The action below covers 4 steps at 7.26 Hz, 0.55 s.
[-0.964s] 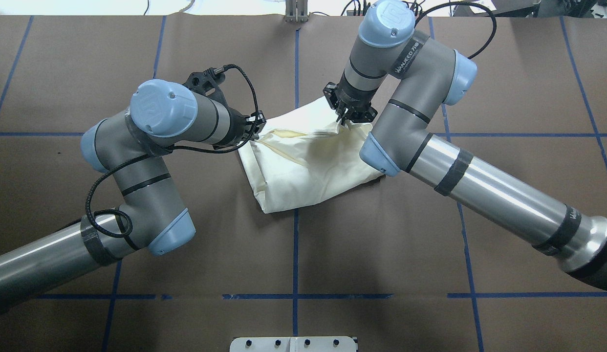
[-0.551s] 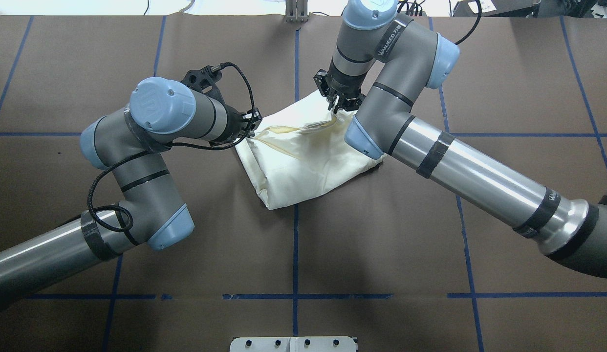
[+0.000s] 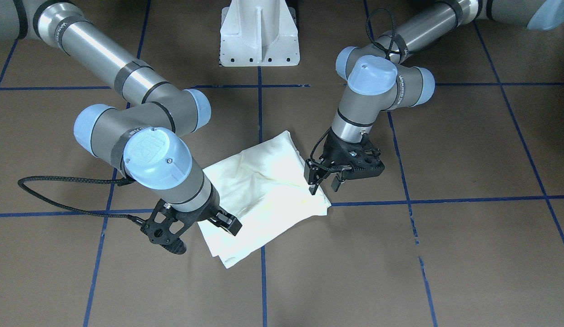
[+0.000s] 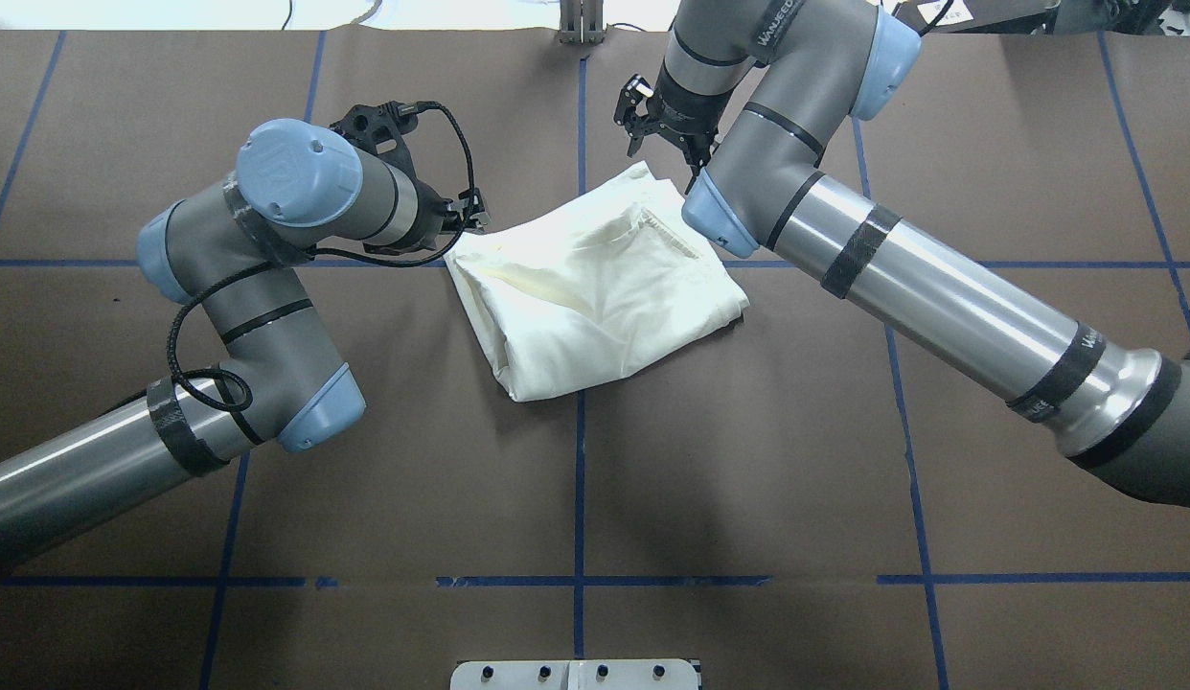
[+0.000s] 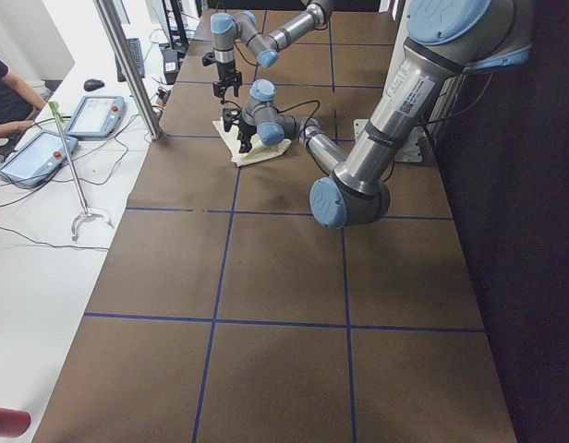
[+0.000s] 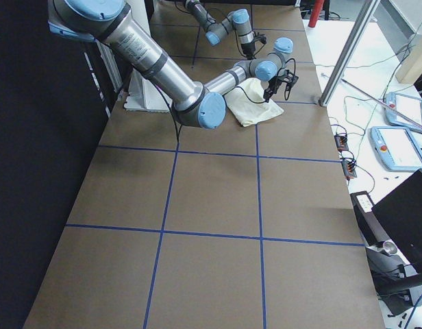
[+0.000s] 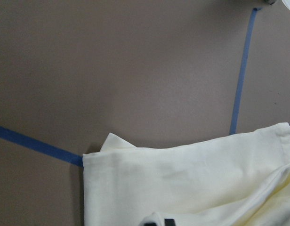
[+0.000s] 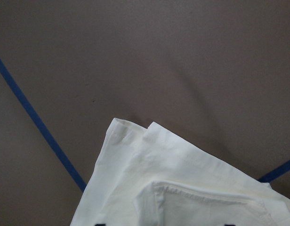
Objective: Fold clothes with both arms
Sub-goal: 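Lay the folded edge down and open both grippers, then press the folded shirt's near side with the left gripper while the right gripper withdraws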
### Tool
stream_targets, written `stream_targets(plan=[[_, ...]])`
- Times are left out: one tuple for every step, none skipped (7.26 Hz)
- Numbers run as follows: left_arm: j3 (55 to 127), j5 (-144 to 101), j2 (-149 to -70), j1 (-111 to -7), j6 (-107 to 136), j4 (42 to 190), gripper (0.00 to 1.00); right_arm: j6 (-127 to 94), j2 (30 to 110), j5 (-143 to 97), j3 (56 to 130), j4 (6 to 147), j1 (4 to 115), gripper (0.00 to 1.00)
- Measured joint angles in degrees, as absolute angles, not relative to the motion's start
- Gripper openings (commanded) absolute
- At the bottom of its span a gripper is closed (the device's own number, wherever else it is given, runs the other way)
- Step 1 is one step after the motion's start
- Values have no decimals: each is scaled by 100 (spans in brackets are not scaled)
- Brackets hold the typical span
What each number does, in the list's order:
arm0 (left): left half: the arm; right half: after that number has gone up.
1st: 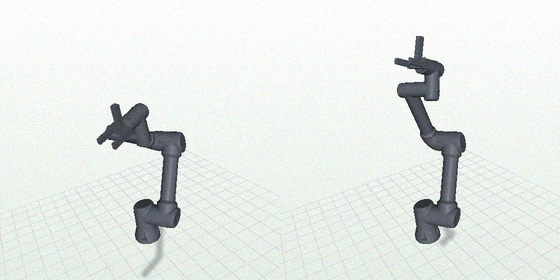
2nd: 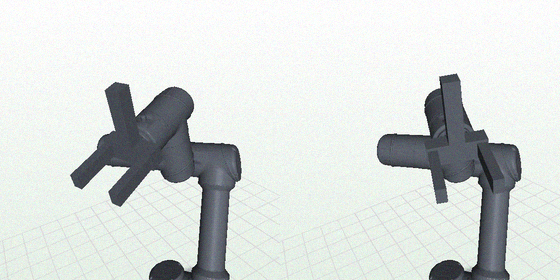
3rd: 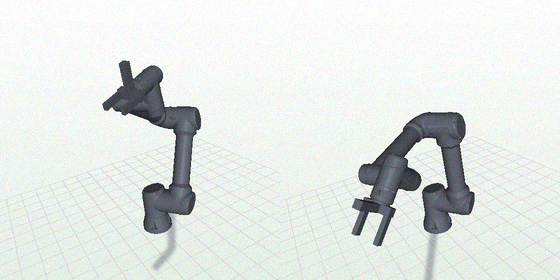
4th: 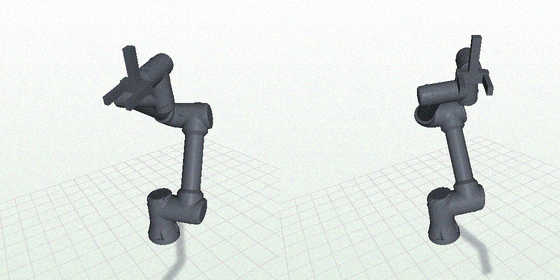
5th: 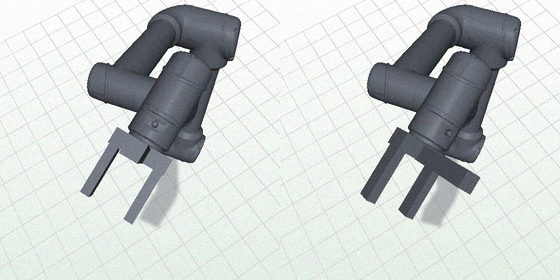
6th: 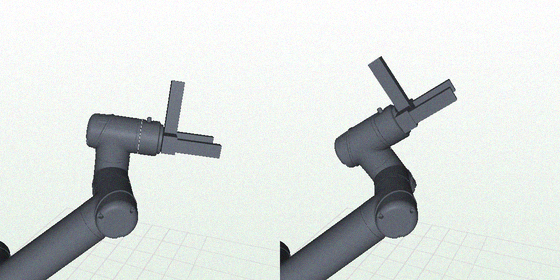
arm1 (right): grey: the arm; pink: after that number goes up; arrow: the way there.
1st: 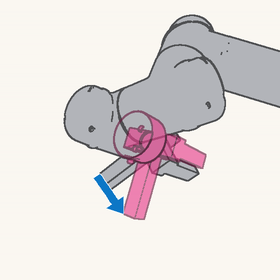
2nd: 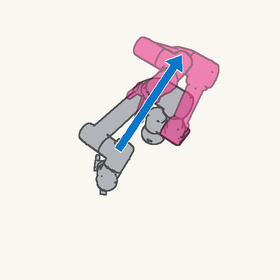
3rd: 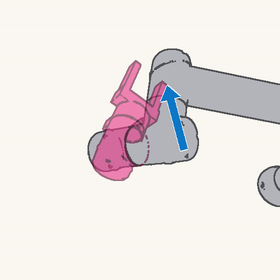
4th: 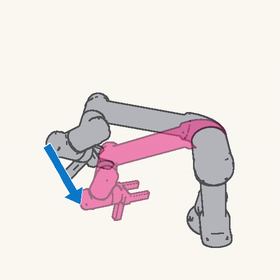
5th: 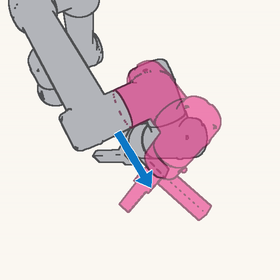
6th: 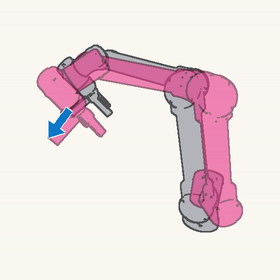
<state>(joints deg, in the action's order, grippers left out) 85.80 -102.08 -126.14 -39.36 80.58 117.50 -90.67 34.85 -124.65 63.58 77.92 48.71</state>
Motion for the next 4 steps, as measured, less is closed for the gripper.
stream_targets(plan=[[8629,-10351,-12609,-3938,8094,11787,99,-9056,3480,-12496,6377,7797,4891,100],[8739,-10487,-12581,-3908,8394,11967,99,-8995,3478,-12498,6404,7806,4893,100],[8902,-10583,-12516,-3833,8846,12263,99,-8792,3490,-12484,6438,7820,4915,100],[9133,-10707,-12415,-3718,9264,12482,69,-8443,3518,-12472,6471,7838,4983,100]])
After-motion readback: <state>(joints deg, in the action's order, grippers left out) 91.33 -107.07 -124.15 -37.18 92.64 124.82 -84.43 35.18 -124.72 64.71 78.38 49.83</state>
